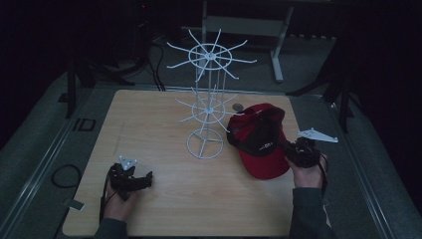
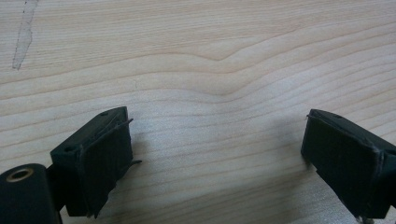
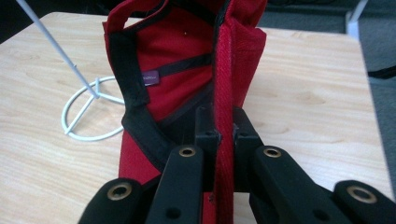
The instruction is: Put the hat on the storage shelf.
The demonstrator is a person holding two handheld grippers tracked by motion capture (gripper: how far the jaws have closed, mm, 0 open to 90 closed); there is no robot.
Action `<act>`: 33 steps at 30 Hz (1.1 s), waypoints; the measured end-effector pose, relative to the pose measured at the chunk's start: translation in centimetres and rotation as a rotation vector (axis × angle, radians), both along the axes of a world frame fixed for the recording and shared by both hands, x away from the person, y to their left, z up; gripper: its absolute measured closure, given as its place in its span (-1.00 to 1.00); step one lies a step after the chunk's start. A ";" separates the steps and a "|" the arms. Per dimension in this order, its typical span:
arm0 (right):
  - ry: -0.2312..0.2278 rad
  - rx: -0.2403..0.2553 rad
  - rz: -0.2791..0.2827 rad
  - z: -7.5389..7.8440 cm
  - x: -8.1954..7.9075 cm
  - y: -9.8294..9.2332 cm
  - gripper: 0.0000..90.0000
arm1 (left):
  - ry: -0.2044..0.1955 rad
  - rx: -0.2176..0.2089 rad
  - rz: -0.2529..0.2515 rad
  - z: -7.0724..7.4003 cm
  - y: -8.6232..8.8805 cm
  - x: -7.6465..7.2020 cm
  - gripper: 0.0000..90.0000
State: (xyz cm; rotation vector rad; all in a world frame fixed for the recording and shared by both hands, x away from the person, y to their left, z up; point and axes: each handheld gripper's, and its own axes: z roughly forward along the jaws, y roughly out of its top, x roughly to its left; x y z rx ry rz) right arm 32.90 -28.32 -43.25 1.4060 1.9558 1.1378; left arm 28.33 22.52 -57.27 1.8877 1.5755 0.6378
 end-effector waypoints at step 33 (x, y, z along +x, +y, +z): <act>-0.109 -0.048 -0.063 6.6 2.7 -1.0 0.90 | -0.001 -0.001 -0.001 0.0 0.0 0.0 -0.80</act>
